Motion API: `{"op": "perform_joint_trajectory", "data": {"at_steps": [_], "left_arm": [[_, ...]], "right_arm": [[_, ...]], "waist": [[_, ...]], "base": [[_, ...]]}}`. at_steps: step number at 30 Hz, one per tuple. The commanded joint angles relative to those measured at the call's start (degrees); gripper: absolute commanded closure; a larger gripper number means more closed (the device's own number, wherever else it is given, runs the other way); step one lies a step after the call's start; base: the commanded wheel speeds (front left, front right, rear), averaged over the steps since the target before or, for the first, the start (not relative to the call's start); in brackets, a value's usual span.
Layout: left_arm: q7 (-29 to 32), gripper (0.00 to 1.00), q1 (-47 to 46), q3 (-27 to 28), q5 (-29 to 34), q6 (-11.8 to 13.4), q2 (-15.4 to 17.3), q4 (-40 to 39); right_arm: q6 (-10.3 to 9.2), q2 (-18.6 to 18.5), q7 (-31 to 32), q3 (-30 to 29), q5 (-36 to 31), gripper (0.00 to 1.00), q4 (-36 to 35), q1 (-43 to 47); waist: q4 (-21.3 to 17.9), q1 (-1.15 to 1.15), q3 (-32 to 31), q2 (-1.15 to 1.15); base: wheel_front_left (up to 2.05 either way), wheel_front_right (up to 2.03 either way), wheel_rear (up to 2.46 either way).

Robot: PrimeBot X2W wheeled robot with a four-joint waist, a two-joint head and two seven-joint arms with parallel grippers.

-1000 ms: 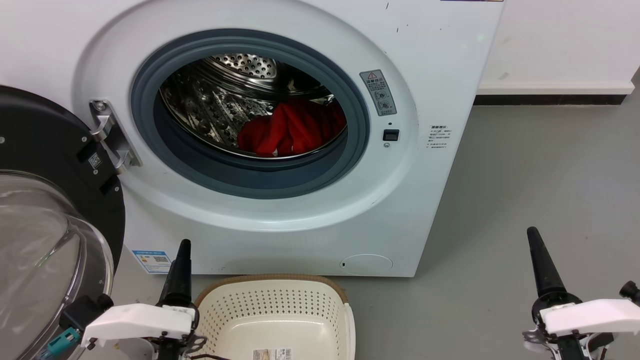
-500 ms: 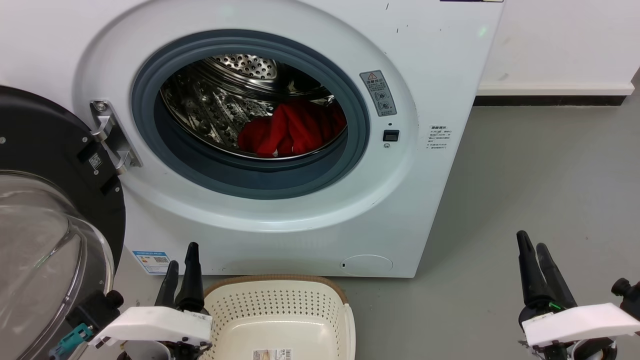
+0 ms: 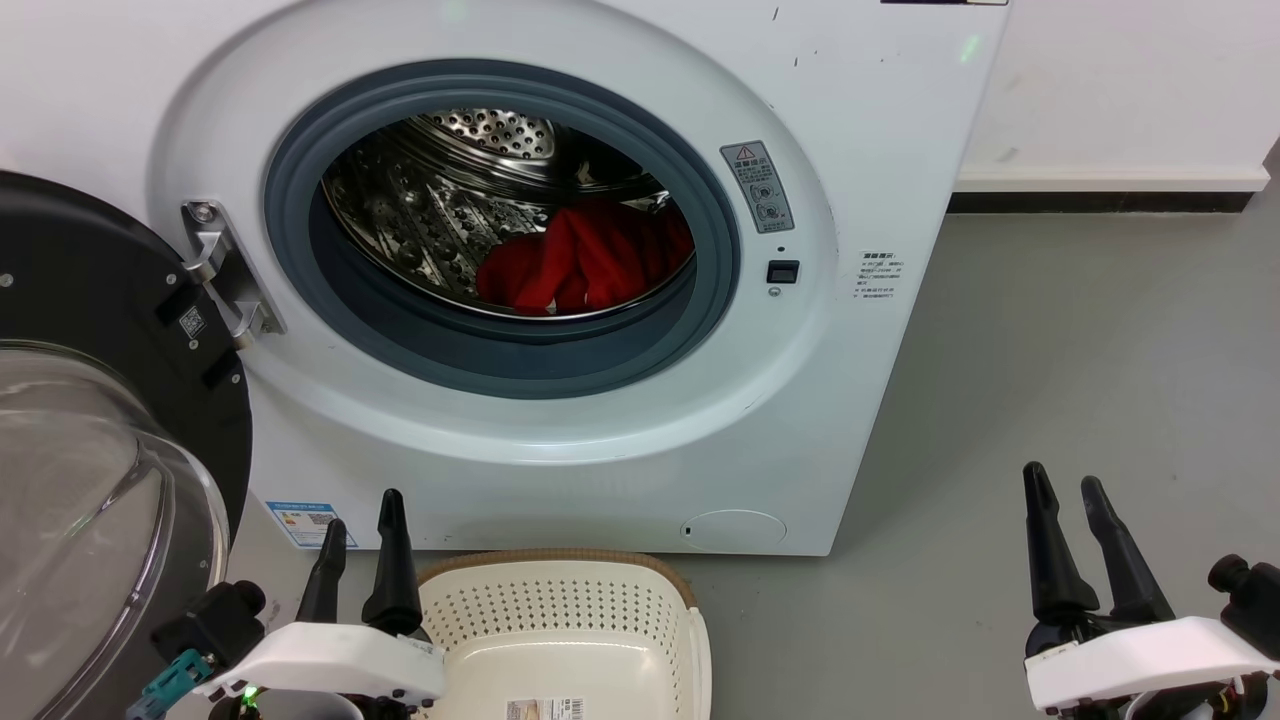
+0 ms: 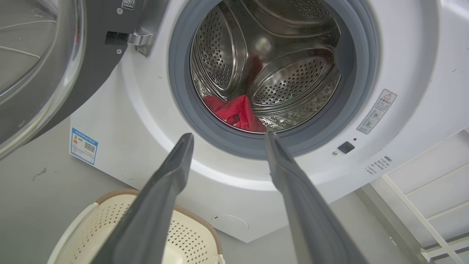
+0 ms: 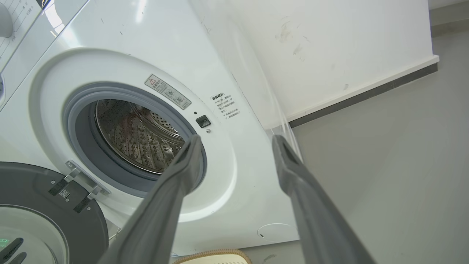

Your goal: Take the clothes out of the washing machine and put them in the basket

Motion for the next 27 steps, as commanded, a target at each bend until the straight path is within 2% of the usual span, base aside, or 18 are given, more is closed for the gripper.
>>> {"op": "perform_joint_trajectory", "data": {"at_steps": [1,27], "left_arm": [[-0.6,0.0,-0.2,-0.1,1.8,0.4,0.2,-1.1],[-4.4,0.0,1.9,-1.5,17.7,2.3,0.2,-2.6]], "right_arm": [[0.0,-0.2,-0.5,0.1,-1.9,0.0,-1.2,0.1],[0.0,-0.2,-4.3,0.5,-18.3,0.0,-4.3,2.5]], "waist": [[0.0,0.0,0.0,0.0],[0.0,0.0,0.2,0.0]], "base": [[0.0,0.0,0.0],[0.0,0.0,0.0]]}}
